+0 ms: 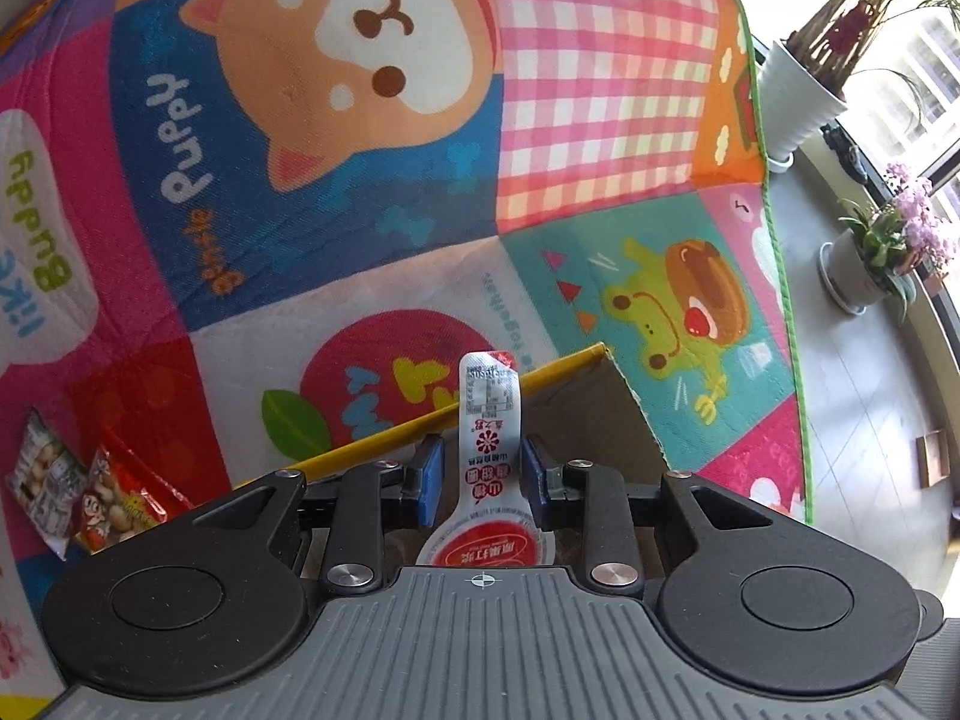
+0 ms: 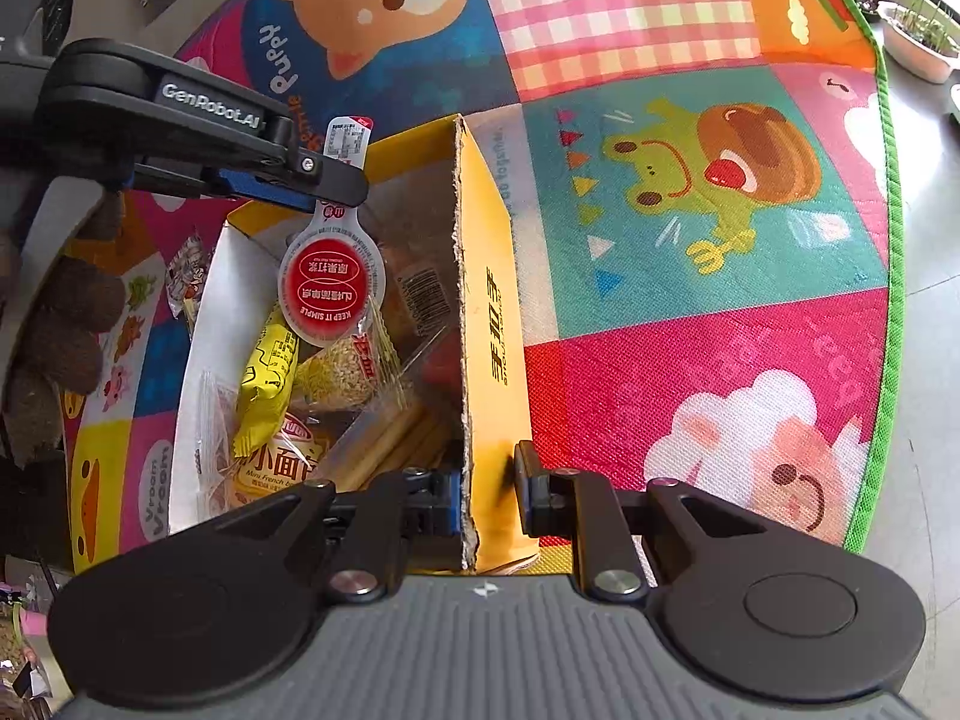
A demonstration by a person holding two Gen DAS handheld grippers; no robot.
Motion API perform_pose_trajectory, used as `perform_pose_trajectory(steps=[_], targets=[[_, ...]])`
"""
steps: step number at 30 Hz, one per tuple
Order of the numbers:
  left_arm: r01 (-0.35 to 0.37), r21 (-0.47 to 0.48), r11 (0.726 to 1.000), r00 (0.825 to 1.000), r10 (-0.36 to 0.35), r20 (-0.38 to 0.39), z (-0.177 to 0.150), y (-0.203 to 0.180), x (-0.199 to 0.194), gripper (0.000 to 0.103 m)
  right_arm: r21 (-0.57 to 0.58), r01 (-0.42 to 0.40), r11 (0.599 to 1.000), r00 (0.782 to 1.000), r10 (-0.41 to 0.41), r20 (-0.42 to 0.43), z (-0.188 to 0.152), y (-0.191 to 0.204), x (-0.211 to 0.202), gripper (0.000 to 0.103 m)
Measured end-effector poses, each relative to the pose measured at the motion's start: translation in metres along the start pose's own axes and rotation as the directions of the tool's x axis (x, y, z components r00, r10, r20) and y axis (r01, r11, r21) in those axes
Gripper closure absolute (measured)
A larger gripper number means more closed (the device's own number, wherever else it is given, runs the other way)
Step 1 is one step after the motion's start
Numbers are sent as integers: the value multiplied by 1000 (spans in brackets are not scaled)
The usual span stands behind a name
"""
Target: Organize objects
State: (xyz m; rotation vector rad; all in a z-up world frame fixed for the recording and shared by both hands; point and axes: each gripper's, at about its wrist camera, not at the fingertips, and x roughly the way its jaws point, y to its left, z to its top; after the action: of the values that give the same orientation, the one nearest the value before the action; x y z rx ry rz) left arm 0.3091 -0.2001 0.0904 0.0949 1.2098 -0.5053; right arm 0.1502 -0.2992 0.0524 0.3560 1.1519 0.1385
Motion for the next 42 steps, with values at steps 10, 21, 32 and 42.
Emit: perform_pose_trajectory(steps=[10, 21, 32, 42], targets=[[75, -14, 997, 996, -74, 47, -18, 10, -29, 81, -9, -2, 1000, 1000, 2, -1, -2, 0, -1, 85], [336, -246, 909, 936, -351, -19, -42, 35, -75, 81, -24, 7, 1000, 1000, -7, -6, -1, 0, 2, 85], [217, -390, 895, 972, -163, 167, -43, 78, -91, 81, -43, 30, 999, 1000, -30, -10, -1, 3, 6, 85], [-49, -761, 647, 996, 90, 13, -76, 220, -72, 80, -31, 34, 999, 999, -35, -17, 0, 4, 2, 85]])
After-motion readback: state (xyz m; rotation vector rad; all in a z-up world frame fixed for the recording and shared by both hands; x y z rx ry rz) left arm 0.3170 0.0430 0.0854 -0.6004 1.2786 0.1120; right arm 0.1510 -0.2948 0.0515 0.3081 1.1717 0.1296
